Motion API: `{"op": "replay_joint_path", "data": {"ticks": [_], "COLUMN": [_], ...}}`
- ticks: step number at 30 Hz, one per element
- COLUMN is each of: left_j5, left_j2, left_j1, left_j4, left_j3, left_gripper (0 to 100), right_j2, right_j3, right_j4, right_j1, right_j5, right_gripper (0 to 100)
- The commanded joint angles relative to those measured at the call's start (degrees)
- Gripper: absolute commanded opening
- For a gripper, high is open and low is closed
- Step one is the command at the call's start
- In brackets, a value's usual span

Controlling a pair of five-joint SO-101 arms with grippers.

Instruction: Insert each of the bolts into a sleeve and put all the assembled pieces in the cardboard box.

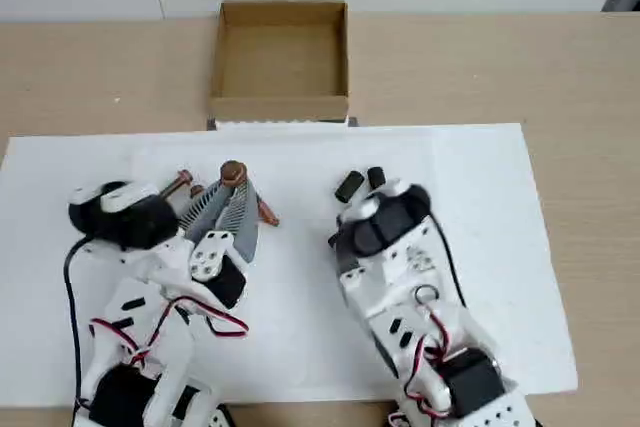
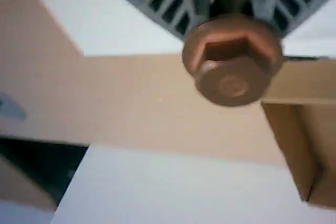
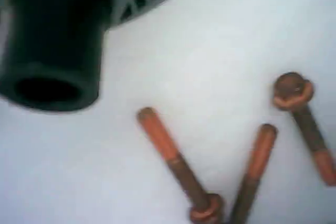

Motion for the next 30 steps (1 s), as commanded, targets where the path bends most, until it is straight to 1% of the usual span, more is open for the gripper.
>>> {"op": "replay_joint_path", "data": {"ticks": [1,3,6,12,16,30], "left_j5": [3.78,5.63,6.68,6.77,6.68,6.33], "left_j2": [-3.69,-4.75,-5.63,-5.45,-5.45,-5.63], "left_j1": [0.44,1.14,4.48,11.25,11.60,11.43], "left_j4": [-2.73,-2.99,-2.81,-2.73,-2.64,-2.73], "left_j3": [-0.13,-0.13,-0.13,0.40,1.45,1.71], "left_gripper": [0,0,0,0,0,0], "right_j2": [-5.76,-8.92,-11.74,-11.21,-11.21,-11.21], "right_j3": [1.67,3.08,3.87,3.60,3.60,3.08], "right_j4": [-1.63,-1.63,-1.63,-3.30,-4.79,-4.44], "right_j1": [-4.09,-6.55,-10.24,-11.12,-10.95,-10.86], "right_j5": [-0.18,-0.09,1.32,4.75,6.95,6.95], "right_gripper": [0.3,0.3,0.3,0.3,0.3,0.3]}}
